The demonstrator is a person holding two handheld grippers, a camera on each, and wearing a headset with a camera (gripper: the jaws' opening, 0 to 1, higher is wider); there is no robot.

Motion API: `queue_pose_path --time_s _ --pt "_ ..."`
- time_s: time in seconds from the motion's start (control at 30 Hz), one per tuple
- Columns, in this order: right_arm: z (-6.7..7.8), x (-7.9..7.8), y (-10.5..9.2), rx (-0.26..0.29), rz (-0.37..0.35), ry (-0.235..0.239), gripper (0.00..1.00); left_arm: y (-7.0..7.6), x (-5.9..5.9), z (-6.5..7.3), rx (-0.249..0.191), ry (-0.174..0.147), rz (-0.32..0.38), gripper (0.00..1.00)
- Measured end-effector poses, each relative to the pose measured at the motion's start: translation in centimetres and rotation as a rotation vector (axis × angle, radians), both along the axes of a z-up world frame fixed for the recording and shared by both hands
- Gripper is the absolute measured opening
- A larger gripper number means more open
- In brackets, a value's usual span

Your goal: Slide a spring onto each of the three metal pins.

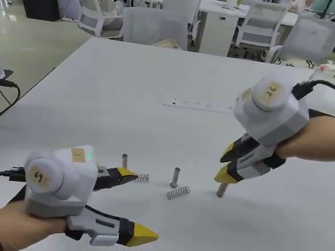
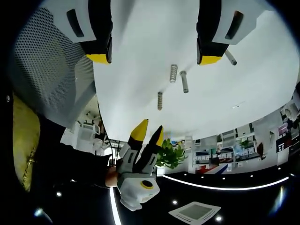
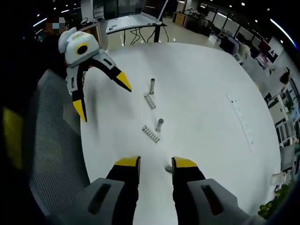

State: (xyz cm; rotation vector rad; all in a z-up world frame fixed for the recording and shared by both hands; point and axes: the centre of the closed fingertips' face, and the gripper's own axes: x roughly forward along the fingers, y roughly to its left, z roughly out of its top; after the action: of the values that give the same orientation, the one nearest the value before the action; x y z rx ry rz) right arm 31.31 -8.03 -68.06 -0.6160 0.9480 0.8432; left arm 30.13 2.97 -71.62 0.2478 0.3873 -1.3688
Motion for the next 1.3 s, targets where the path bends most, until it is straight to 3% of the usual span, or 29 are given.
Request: queue_pose_path --time_s 0.07,0.17,0.43,0.63,1.03,1.17,1.3 --pt "0.1 -0.6 0.1 0.033 -0.013 0.003 0.25 -0.5 0.3 0.0 -0.012 0.015 0.000 0.68" --pt "0.2 -1.1 -0.2 0.042 -0.028 -0.011 0.26 -1.2 0.8 0.0 -0.029 0.033 0.007 0.67" --pt "0.0 -2.4 -0.8 0.134 -0.101 -0.044 0.29 -2.3 1.5 -1.1 -0.023 0.057 0.019 0.62" --pt "-0.1 -3.1 -1.3 0.230 -0.144 -0.127 0.31 -3.0 1.9 -1.6 -0.026 0.075 0.042 0.55" --pt "-1.5 -5.0 -4.0 0.398 -0.287 -0.207 0.43 -4.3 2.8 -2.5 -0.032 0.104 0.059 0.45" --pt "-1.2 -4.8 -4.3 0.472 -0.310 -0.272 0.47 -4.6 3.2 -3.0 -0.027 0.119 0.070 0.42" --pt "-1.2 -4.8 -4.7 0.516 -0.333 -0.307 0.51 -5.1 3.1 -3.2 -0.022 0.120 0.066 0.40"
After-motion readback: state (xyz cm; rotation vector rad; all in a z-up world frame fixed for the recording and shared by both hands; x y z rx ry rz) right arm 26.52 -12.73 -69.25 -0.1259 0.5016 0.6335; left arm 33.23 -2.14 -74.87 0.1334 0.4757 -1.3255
